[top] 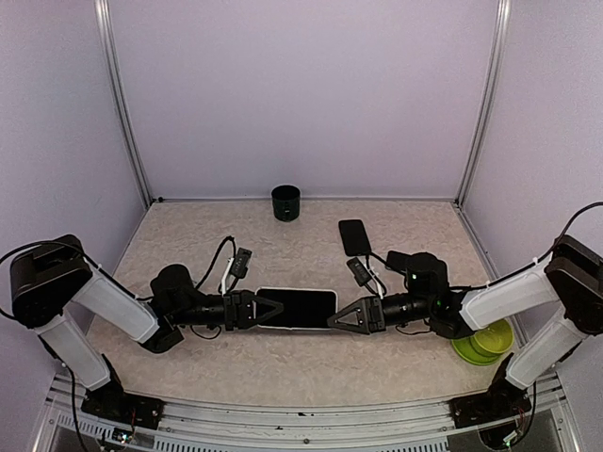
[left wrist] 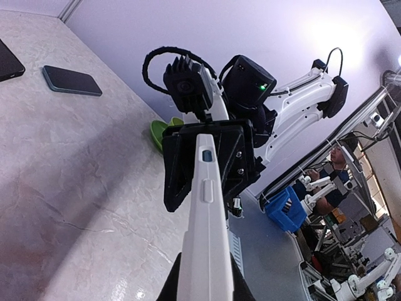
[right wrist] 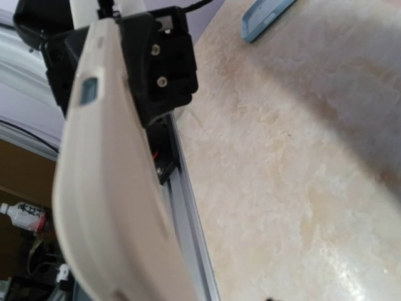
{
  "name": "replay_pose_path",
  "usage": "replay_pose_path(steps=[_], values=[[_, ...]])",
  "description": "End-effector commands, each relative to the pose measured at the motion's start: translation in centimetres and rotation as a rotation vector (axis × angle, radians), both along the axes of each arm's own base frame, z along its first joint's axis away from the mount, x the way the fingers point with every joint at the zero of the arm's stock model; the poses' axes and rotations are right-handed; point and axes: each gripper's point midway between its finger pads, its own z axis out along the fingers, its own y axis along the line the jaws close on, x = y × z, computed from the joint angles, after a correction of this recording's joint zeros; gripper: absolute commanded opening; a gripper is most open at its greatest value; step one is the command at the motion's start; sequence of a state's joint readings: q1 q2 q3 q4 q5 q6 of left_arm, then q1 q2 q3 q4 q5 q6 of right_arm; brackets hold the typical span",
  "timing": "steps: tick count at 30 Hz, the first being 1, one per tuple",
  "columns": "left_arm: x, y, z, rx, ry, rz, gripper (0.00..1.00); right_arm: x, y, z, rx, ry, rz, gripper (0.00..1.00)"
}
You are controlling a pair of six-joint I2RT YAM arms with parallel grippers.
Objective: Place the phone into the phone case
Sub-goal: Press the corner of the phone case at the bottom right corner of the phone case.
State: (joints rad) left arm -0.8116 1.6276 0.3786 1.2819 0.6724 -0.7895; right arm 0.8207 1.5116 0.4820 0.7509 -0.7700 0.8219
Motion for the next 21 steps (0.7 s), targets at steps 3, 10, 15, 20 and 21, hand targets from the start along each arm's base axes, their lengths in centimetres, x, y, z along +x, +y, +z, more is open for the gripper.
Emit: replay_pose_path(steps=[3,10,15,20,21], values=[[0.13,0.55,2.18,-0.078,-0.067,0.015,0.0,-0.08,0.99,1.45,0.05,-0.021,0.022,0.26],[0.35,0.51,1.73,-0.064,-0.054,0.02,0.07,0.38,1.19,1.22,0.024,-0.026,0.0,0.0],[0.37,0.51,1.53,-0.059,-0.05,0.018,0.11,0.51,1.11,1.2,0.011,-0.036,-0.01,0.0],[0.32,0.53,1.39,-0.055,-0.05,0.017,0.0,0.56,0.89,1.32,-0.005,-0.057,-0.018,0.01],[0.43,0.55,1.32,-0.051,-0.049,0.021,0.0,0.59,0.83,1.34,-0.011,-0.061,-0.02,0.08]])
